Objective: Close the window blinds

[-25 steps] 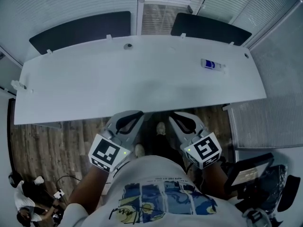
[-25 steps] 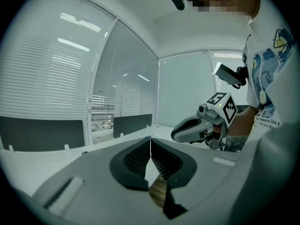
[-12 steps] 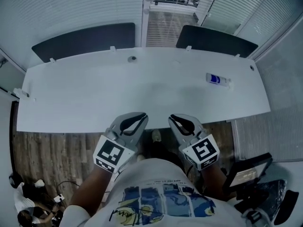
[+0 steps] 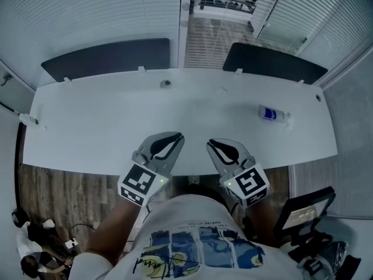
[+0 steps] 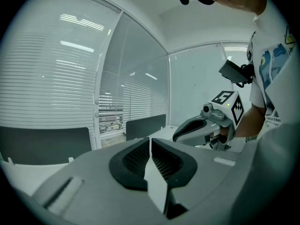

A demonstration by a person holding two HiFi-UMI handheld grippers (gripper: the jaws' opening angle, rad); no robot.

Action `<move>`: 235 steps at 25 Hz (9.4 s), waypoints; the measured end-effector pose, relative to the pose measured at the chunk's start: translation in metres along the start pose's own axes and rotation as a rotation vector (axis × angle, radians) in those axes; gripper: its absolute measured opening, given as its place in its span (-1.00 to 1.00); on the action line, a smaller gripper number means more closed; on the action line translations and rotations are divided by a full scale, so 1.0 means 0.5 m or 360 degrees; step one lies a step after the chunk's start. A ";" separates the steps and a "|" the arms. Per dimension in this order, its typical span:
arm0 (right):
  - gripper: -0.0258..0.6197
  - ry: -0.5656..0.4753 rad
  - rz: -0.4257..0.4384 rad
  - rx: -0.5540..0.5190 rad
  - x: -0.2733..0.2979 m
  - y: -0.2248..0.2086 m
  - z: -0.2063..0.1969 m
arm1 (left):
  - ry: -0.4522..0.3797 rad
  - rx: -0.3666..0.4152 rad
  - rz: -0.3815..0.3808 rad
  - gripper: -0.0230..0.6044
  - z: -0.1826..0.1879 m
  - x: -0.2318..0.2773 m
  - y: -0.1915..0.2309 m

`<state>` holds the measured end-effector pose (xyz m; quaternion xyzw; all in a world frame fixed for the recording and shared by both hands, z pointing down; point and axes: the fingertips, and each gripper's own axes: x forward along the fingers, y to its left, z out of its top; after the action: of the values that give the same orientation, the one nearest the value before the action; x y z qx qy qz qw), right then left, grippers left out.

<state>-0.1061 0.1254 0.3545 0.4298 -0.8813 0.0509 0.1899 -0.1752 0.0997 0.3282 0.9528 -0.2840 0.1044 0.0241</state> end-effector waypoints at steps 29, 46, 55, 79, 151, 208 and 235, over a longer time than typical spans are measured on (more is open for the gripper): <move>-0.87 0.0108 0.0069 0.0127 0.074 -0.234 -0.079 | 0.0155 0.0158 0.0418 -0.73 0.037 0.345 0.351; -0.87 0.0167 0.0128 0.0187 0.093 -0.364 -0.150 | 0.0294 0.0252 0.0625 -0.72 0.038 0.527 0.540; -0.87 0.0203 0.0152 0.0208 0.101 -0.368 -0.159 | 0.0332 0.0350 0.0707 -0.70 0.053 0.548 0.599; -0.87 0.0232 0.0177 0.0306 0.101 -0.397 -0.205 | 0.0687 0.1326 0.0951 -0.49 0.084 0.631 0.684; -0.87 0.0262 0.0162 0.0353 0.106 -0.403 -0.224 | 0.0766 0.1763 0.0983 -0.38 0.075 0.657 0.686; -0.87 0.0262 0.0160 0.0356 0.103 -0.403 -0.229 | 0.0652 0.1492 0.1032 -0.40 0.081 0.642 0.682; -0.87 0.0293 0.0151 0.0380 0.102 -0.404 -0.242 | 0.0291 0.0442 0.1149 -0.51 0.087 0.635 0.712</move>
<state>0.0576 -0.0082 0.4706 0.4007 -0.8672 0.2032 0.2147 -0.1021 -0.3731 0.3484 0.7727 -0.5805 0.2279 -0.1181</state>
